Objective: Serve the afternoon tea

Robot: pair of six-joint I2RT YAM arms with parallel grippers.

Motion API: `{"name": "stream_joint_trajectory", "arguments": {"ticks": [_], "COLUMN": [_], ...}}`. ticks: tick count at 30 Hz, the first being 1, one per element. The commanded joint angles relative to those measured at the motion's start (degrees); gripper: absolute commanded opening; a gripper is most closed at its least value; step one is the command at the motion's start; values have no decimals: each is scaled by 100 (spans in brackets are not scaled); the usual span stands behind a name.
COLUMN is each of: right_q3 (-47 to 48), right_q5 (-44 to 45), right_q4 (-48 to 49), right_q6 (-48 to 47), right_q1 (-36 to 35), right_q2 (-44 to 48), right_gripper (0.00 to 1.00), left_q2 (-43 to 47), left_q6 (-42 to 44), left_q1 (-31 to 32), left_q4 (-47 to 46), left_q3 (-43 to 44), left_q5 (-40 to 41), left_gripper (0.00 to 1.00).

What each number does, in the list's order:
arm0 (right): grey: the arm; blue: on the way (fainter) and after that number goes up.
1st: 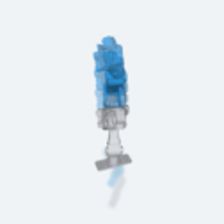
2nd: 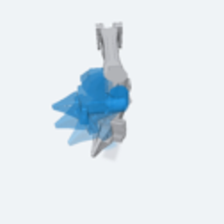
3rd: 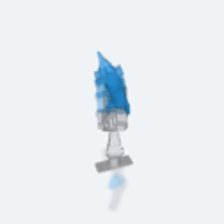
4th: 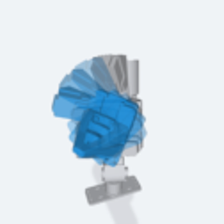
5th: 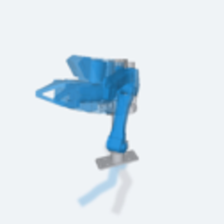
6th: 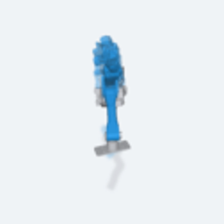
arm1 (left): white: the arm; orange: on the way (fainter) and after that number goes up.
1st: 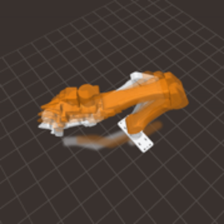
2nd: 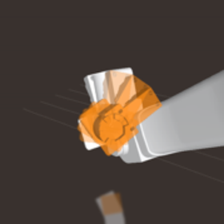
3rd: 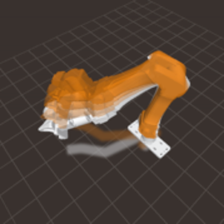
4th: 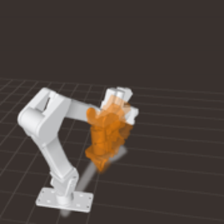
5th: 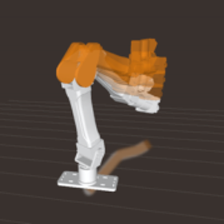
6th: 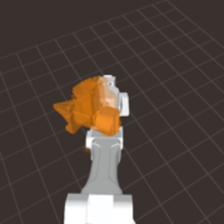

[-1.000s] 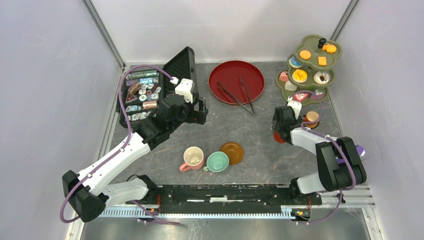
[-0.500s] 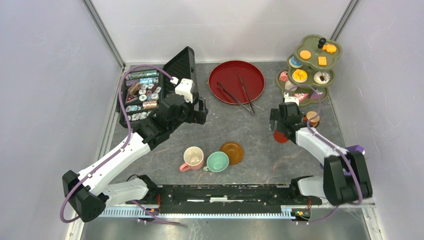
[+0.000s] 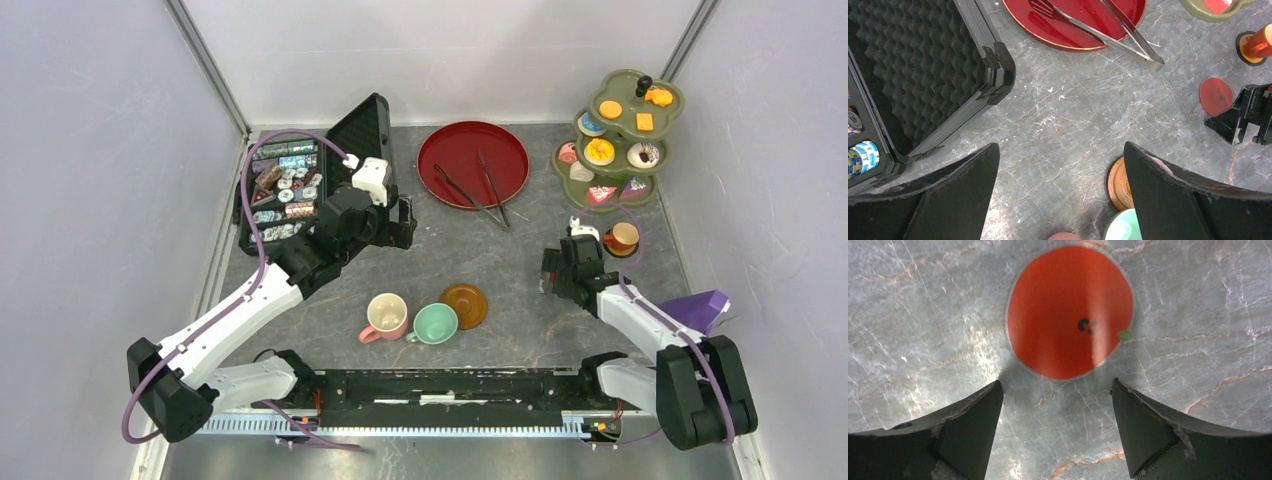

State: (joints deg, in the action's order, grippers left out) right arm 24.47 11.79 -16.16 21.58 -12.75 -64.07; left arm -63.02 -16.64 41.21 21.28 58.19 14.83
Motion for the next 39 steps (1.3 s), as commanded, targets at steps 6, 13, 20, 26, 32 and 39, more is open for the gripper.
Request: {"name": "stream_joint_trajectory", "arguments": {"ticks": [6,13,20,26,32,39], "right_q3": [363,759,949,1007,1059,1142], "right_q5": [635,925,999,1058,1146,1232], "right_q4": [754,890,878,790,926,1126], "right_q6": [281,144,94,126,-11,-111], "right_q1": [-1,307,676,828,935,970], "right_q2": [-1204,-1811,-2036,-1915,-2019,-2124], "right_gripper": [79,71,71,72,73,73], "left_q2": [86,121,115,99,92,111], "left_q6": [-234,-225,-225,-225,-227,-243], "left_q1": [-17,-17,-17,-17,-17,-17], "left_q4": [-18,-15,-10,-10,-19,-27], "left_q3": [124,121,122,121,122,113], "left_q5": [12,34,47,52,14,15], "left_gripper": [100,100,100,100,100,100]}}
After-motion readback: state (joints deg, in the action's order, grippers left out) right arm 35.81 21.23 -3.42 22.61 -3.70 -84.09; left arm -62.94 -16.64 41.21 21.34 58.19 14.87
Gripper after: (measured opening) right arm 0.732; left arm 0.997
